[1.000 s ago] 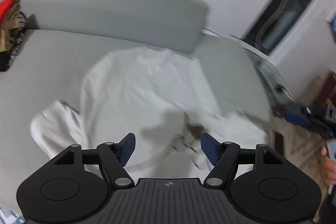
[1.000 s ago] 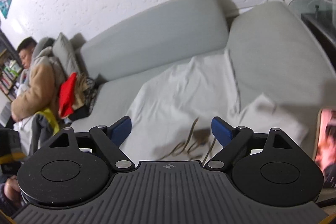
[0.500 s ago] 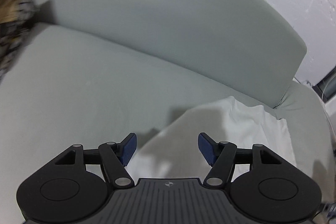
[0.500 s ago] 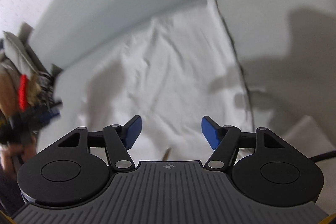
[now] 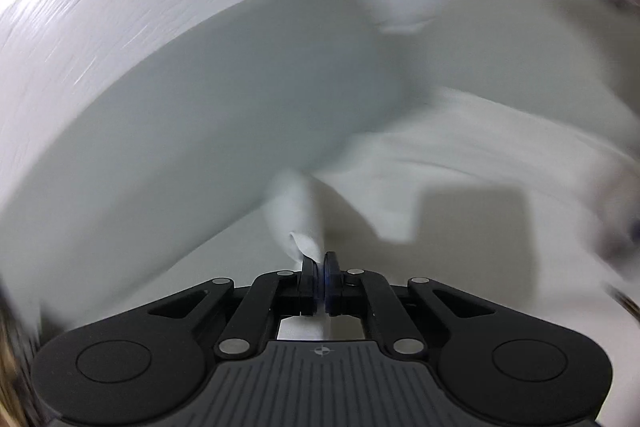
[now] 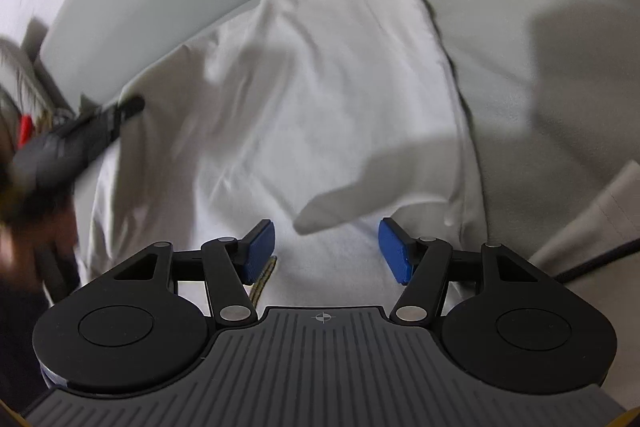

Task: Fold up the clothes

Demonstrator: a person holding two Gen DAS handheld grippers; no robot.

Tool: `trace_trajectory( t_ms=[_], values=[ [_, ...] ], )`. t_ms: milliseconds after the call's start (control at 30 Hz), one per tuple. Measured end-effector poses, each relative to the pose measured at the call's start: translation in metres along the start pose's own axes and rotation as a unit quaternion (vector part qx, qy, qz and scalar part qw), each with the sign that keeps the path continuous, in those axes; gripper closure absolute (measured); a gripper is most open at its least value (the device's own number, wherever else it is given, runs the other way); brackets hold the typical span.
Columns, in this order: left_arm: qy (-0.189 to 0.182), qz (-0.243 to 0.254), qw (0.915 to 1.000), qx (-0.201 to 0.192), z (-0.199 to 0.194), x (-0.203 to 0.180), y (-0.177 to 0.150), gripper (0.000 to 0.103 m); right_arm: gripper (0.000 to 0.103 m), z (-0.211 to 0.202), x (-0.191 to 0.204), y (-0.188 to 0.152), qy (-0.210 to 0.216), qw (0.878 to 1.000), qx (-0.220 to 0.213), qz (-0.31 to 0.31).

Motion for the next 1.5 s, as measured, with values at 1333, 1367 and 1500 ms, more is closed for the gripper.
trace_trajectory(
  t_ms=[1333, 1367, 1500],
  values=[
    [-0.037, -0.396, 0.9011, 0.174, 0.098, 0.180, -0.042, 0.101, 0.034, -0.040, 0.015, 0.127, -0.069, 0.982, -0.171, -0.039],
    [-0.022, -0.397, 0.9010, 0.173, 0.104, 0.190, -0.046, 0.101, 0.039, -0.030, 0.011, 0.145, -0.078, 0.982, -0.168, -0.036],
    [0.034, -0.377, 0.9089, 0.176, 0.127, 0.216, -0.060, 0.101, 0.053, 0.011, -0.013, 0.196, -0.110, 0.984, -0.139, -0.018]
  ],
)
Point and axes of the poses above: each gripper's, at about its wrist camera, not at the fingertips, and z roughly the way its jaws point, x to its left, y to its top, the point moved 7 cm from there along z, roughly the way its jaws point, and after that the axes turned 13 degrees about y, right-handed, at the moved point
